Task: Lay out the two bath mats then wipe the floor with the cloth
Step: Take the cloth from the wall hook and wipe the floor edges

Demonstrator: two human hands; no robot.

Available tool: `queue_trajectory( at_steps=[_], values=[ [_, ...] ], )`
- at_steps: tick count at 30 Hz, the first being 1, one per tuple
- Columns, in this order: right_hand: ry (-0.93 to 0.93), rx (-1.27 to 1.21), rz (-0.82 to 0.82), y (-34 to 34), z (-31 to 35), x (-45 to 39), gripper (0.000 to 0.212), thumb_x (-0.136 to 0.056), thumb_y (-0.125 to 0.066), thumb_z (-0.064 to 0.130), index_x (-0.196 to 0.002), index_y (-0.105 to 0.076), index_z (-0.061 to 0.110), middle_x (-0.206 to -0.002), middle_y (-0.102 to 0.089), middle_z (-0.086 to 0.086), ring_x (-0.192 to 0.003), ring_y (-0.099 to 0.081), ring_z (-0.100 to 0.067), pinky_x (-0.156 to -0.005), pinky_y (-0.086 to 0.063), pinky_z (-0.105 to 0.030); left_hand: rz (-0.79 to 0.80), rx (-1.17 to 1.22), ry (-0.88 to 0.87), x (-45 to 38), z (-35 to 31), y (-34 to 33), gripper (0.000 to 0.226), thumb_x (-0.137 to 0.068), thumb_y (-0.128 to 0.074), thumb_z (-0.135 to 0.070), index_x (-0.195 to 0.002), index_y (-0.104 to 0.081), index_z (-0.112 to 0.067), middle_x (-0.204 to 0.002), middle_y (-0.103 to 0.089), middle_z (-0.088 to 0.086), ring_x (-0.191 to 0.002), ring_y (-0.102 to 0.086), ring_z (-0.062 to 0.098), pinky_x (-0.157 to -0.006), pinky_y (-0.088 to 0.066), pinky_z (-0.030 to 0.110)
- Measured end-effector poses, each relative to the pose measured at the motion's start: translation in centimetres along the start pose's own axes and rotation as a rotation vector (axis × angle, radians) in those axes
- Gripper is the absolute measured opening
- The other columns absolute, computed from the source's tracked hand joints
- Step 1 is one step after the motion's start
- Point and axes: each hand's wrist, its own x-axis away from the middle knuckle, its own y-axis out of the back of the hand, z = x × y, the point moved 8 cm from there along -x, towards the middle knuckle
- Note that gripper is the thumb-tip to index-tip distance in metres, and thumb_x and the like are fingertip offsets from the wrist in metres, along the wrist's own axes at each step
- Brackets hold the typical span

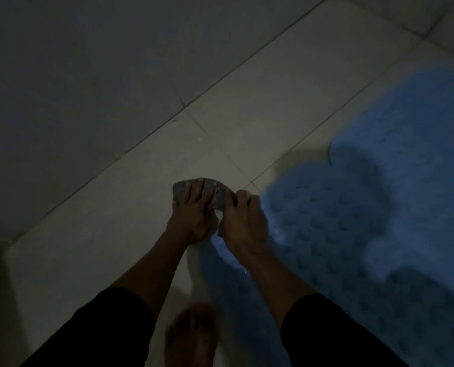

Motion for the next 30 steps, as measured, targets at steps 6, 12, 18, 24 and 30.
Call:
queue_trajectory(
  at_steps=[6,12,18,24,30],
  values=[
    [-0.136,0.001,-0.07,2.3,-3.9,-2.8,0.045,-0.076,-0.069,0.02,-0.119,-0.056,0.014,-0.108,-0.056,-0.011,-0.103,-0.054,-0.035,-0.066,-0.049,-0.041,-0.047,-0.059,-0.091,-3.7,-6.3,4.1,0.074,-0.085,-0.011,-0.054,-0.156,-0.008,-0.033,-0.166,0.004,-0.002,-0.152,0.012,0.029,-0.119,-0.005,0.062],
    [-0.271,0.075,-0.12,4.5,-7.9,-6.3,0.045,-0.076,-0.068,0.017,-0.12,-0.059,0.013,-0.105,-0.058,-0.01,-0.099,-0.056,-0.035,-0.06,-0.046,-0.039,-0.041,-0.132,-0.183,-9.3,-10.6,6.0,0.07,-0.096,-0.043,-0.044,-0.155,-0.005,-0.038,-0.166,0.008,-0.004,-0.152,0.014,0.027,-0.116,-0.009,0.064],
    [-0.415,0.077,-0.14,6.5,-11.3,-8.9,0.039,-0.077,-0.065,0.014,-0.116,-0.064,0.015,-0.103,-0.06,-0.012,-0.096,-0.057,-0.037,-0.057,-0.046,-0.041,0.014,-0.085,-0.257,-13.4,-14.6,7.4,0.069,-0.099,-0.041,-0.038,-0.155,-0.001,-0.04,-0.165,0.015,-0.005,-0.151,0.019,0.026,-0.116,-0.004,0.065],
    [-0.502,0.044,-0.147,7.3,-12.9,-10.1,0.04,-0.076,-0.067,0.012,-0.116,-0.063,0.013,-0.103,-0.062,-0.014,-0.096,-0.061,-0.038,-0.047,-0.048,-0.036,0.068,-0.108,-0.322,-15.4,-16.9,8.3,0.08,-0.096,-0.048,-0.03,-0.155,0.004,-0.038,-0.165,0.017,-0.001,-0.151,0.02,0.028,-0.116,-0.003,0.066],
    [-0.541,-0.016,-0.146,8.6,-14.8,-11.7,0.042,-0.073,-0.074,0.01,-0.113,-0.063,0.012,-0.096,-0.063,-0.012,-0.097,-0.061,-0.038,-0.047,-0.053,-0.036,0.042,-0.122,-0.353,-17.3,-19.0,9.2,0.078,-0.096,-0.047,-0.032,-0.155,0.003,-0.038,-0.165,0.014,0.0,-0.151,0.018,0.029,-0.116,-0.005,0.067]
  ],
)
